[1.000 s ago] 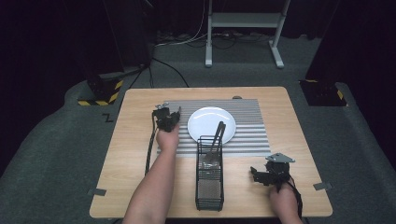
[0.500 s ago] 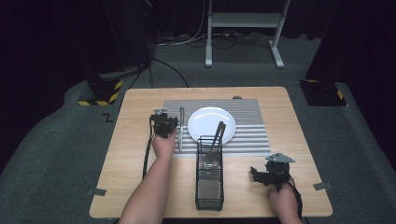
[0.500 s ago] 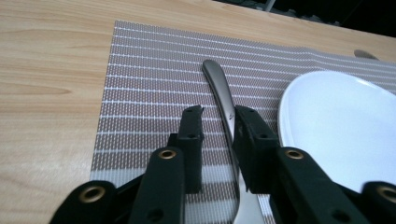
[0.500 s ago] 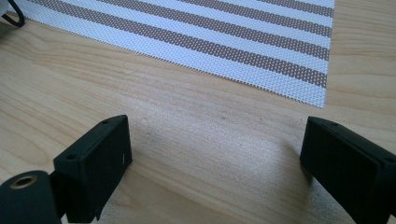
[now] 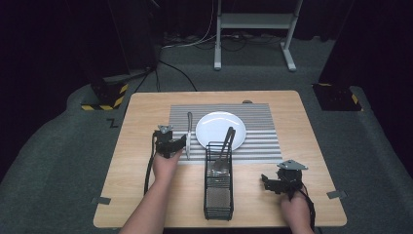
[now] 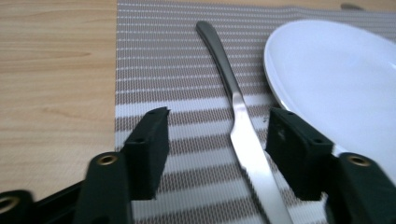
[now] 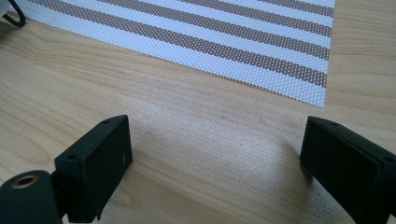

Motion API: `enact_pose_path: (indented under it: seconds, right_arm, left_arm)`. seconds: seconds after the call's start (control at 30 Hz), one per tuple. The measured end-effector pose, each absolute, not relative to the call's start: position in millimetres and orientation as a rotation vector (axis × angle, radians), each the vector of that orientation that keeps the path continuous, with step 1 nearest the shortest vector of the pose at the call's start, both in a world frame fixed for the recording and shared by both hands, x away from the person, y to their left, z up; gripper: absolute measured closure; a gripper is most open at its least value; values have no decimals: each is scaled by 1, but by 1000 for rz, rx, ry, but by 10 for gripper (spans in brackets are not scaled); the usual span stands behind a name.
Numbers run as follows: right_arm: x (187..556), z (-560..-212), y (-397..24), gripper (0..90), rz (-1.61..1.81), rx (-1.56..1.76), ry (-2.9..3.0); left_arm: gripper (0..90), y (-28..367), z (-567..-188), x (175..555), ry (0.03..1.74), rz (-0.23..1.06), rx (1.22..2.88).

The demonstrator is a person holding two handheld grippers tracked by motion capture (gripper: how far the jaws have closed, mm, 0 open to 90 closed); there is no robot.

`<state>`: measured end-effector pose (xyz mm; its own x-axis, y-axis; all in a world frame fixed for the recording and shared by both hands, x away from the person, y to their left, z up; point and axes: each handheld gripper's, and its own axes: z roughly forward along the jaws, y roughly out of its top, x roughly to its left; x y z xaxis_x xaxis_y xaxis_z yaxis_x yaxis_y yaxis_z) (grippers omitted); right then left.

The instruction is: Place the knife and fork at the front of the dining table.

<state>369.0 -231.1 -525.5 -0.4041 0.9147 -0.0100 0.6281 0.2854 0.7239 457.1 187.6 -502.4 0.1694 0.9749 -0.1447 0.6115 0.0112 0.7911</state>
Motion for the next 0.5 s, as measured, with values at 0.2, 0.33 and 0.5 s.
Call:
enact_pose_path:
  seconds: [0.2, 0.33, 0.5]
  right_arm:
    - [369, -526, -231, 89, 909, 1386, 2135]
    - [369, -525, -232, 89, 909, 1385, 2136]
    - [369, -526, -232, 90, 910, 1385, 2136]
  left_arm:
    - [279, 193, -501, 433, 1518, 612, 1763]
    - [210, 205, -502, 404, 1515, 625, 1815]
    - [154, 226, -509, 375, 1509, 650, 1905]
